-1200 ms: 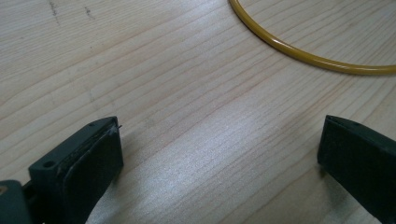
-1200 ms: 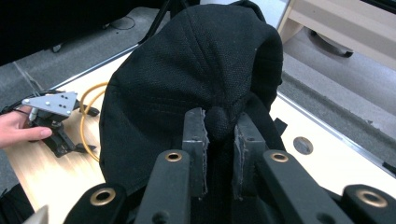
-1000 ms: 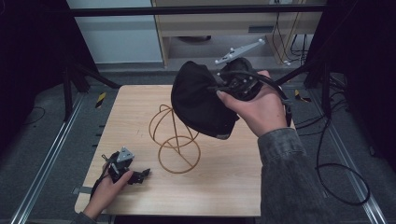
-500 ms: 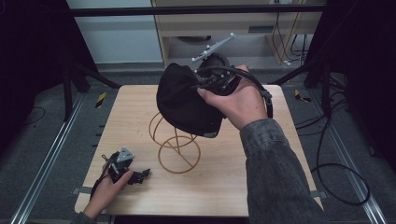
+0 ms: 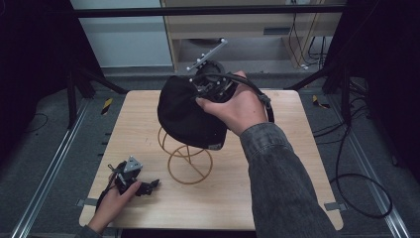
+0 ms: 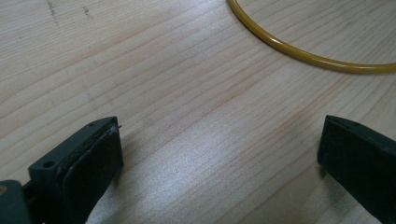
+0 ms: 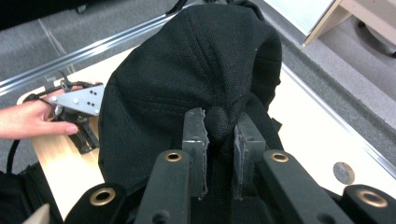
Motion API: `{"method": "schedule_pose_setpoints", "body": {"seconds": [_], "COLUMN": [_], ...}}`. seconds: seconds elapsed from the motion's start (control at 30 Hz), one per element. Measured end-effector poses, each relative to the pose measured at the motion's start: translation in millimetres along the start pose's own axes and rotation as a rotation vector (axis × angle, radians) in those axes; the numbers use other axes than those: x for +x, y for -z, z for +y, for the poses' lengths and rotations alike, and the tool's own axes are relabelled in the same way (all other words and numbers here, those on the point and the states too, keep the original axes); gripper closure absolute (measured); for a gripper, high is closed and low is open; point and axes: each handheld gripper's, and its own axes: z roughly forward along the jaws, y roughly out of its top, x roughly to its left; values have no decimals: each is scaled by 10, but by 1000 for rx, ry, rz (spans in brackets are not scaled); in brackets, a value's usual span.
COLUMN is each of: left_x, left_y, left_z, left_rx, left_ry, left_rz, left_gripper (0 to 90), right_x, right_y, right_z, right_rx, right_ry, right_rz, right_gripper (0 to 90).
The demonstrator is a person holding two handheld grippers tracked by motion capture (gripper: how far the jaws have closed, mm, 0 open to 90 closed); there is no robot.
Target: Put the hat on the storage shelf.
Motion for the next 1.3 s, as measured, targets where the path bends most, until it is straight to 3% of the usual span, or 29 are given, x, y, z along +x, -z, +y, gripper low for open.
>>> {"method": "schedule_pose_setpoints", "body": {"seconds": [0.47,1.3], "left_x": [2,4], "left_y": [1,0], "left_z": [-1,0], "left_rx": [0,0], "left_ry": [-2,-4], "left_rz": [-2,-4], "left_gripper": [0,0], "right_x": [115,184], "right_y": [-271,-506], "right_z": [72,81], "right_rx": [72,117], "right_ry": [34,47], "right_rz": [36,54], "right_gripper": [782,773]}}
